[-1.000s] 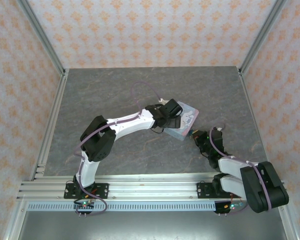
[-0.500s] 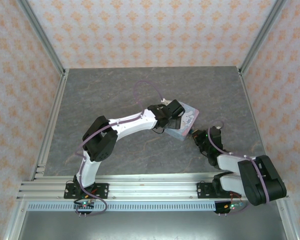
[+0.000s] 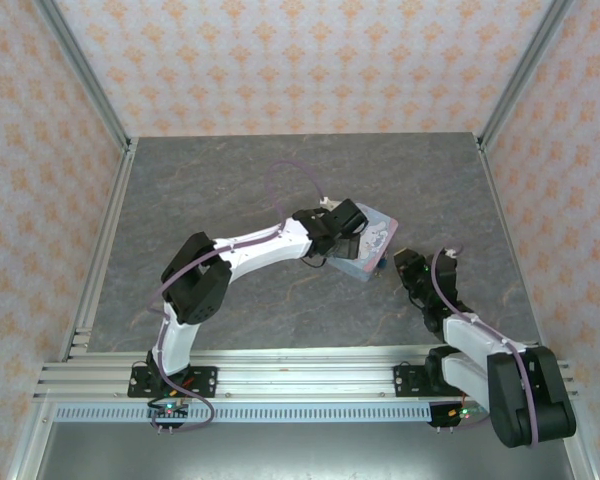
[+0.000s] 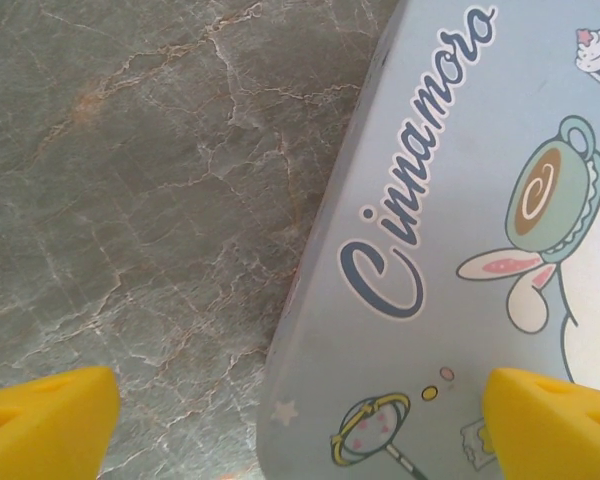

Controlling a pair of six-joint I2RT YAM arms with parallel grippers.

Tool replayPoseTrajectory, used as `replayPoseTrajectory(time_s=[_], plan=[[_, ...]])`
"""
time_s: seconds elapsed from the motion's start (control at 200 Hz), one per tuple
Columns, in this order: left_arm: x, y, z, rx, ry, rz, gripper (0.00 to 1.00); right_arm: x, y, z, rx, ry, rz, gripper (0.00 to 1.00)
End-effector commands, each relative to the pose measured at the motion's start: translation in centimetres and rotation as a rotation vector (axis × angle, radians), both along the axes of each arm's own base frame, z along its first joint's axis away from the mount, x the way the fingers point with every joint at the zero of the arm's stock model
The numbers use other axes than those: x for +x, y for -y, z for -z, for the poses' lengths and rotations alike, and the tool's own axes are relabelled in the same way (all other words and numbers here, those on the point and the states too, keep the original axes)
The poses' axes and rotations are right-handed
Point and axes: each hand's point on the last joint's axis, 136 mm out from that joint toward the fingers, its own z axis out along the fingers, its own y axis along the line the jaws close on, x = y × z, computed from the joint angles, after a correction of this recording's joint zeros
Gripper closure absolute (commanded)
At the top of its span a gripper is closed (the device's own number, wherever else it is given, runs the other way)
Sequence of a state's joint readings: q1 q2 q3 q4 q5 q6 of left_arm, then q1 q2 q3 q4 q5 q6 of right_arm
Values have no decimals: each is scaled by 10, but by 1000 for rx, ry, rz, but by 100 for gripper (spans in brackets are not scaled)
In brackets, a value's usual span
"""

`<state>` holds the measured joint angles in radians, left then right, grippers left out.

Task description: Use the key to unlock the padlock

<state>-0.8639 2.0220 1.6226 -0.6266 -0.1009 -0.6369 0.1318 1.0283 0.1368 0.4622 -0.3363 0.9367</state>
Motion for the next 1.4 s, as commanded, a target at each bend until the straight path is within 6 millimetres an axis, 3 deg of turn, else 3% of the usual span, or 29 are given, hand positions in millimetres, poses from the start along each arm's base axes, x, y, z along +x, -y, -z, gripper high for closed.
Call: replayPoseTrajectory(time_s=[0.0,0.135,0.14,0.31,0.395,0.515,0.801,0.856,1.056,1.131,1.296,1.371,1.396], plan=[[-10,-7,-26,-24,-2,23,6,-3,-11,6,-3,-32,-84,71],[-15,-5,-33,-60,-8,25,6,-2,-15,9,3,-42,-108,72],[-16,-5,-39,-71,1,27,6,-2,-15,9,4,-43,-108,72],[-19,-17,-60,-75,38,14,6,3,-24,7,39,-48,-143,94],[-20,-21,-64,-71,46,8,6,6,-29,4,62,-39,-154,100],[-21,-25,-65,-63,48,8,5,11,-39,-1,66,-29,-174,100],[-19,-37,-53,-21,40,-15,5,37,-101,-19,111,23,-285,100],[-17,-42,-50,-14,35,-25,5,43,-104,-24,127,41,-284,100],[-6,-57,-39,17,24,-60,5,33,-86,-43,64,64,-245,96],[-2,-61,-33,35,16,-63,5,25,-69,-48,26,66,-207,88],[7,-66,-21,87,10,-62,5,13,-39,-40,-43,26,-160,66],[10,-67,-23,96,16,-62,5,11,-37,-31,-54,4,-167,64],[11,-67,-11,117,-2,-60,5,11,-38,-28,-58,-6,-175,64]])
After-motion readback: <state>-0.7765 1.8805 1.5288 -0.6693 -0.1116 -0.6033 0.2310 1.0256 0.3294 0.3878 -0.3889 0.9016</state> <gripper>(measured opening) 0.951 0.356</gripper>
